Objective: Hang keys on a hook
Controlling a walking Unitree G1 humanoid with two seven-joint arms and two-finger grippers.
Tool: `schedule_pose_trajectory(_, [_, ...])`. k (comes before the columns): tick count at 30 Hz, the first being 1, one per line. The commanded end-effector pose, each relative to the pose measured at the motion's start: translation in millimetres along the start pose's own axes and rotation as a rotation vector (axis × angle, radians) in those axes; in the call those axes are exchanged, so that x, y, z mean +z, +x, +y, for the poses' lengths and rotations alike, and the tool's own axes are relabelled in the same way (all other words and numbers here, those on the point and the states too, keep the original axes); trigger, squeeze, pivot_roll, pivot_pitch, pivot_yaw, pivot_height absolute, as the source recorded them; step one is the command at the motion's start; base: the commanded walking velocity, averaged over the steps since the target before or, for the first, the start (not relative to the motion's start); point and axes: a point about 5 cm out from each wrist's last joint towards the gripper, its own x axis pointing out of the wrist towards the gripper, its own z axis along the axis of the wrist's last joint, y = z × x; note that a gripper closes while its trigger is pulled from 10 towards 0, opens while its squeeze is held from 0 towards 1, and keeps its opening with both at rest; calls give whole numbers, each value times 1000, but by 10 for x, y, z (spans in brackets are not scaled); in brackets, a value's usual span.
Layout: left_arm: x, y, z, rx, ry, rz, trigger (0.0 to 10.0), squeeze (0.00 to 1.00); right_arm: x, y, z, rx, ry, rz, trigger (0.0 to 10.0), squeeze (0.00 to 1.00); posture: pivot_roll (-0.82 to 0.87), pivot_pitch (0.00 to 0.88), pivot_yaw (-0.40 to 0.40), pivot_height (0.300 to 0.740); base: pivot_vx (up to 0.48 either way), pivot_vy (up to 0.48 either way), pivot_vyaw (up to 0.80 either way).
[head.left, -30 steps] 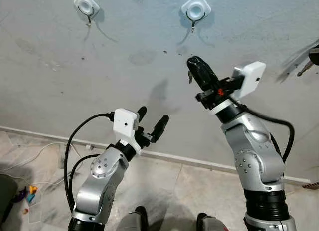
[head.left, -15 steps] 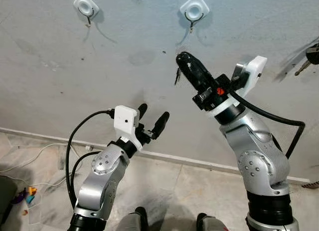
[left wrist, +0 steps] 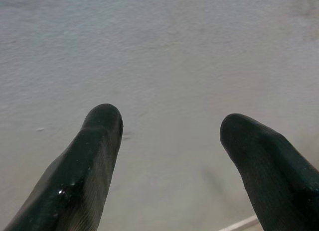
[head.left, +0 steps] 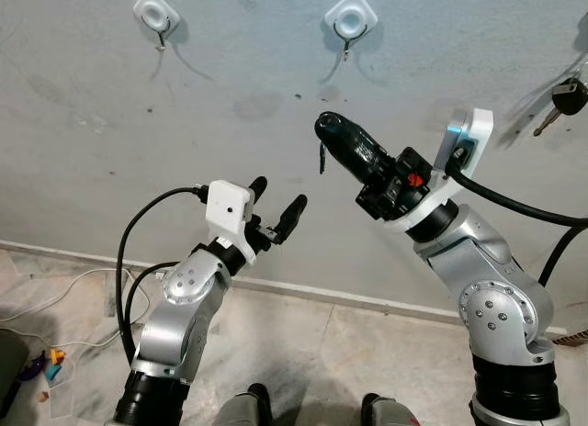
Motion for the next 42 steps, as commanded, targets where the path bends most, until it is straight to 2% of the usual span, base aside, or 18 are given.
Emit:
schedule_pose_trajectory(1, [-6,-1,4,-18,-8,2,10000,0,13,24,87,52,4,-2,10000,0,-30,216,97,740,0,0,0])
schedule_pose_trajectory(6, [89,39,-190,-170,-121,-23,10000,0,-35,-13,61,42,10,27,10000,0,-32,217,92,740,0,0,0])
schedule_pose_trajectory(11, [167,25,-238,-217,-157,-33,10000,0,-55,-35,47,36,15,36,10000,0,-26,218,86,740,0,0,0])
schedule_pose_trajectory(12, [246,-3,-254,-247,-188,-42,10000,0,-71,-54,35,33,22,45,10000,0,-20,219,80,740,0,0,0])
schedule_pose_trajectory(14, [324,-48,-247,-263,-197,-47,10000,0,-89,-69,25,32,30,53,10000,0,-16,219,77,740,0,0,0])
schedule_pose_trajectory(24, [472,-160,-214,-325,-196,-28,10000,0,-131,-92,-4,37,44,74,10000,0,-4,218,61,740,0,0,0])
schedule_pose_trajectory(30, [552,-181,-274,-390,-199,-2,10000,0,-155,-98,-9,41,50,87,10000,0,-3,219,60,740,0,0,0])
schedule_pose_trajectory(38, [570,-187,-292,-405,-199,6,10000,0,-164,-102,-8,42,52,90,10000,0,-3,219,59,740,0,0,0])
schedule_pose_trajectory(42, [615,-155,-299,-445,-155,18,10000,0,-182,-117,-16,38,52,98,10000,0,-11,212,59,740,0,0,0])
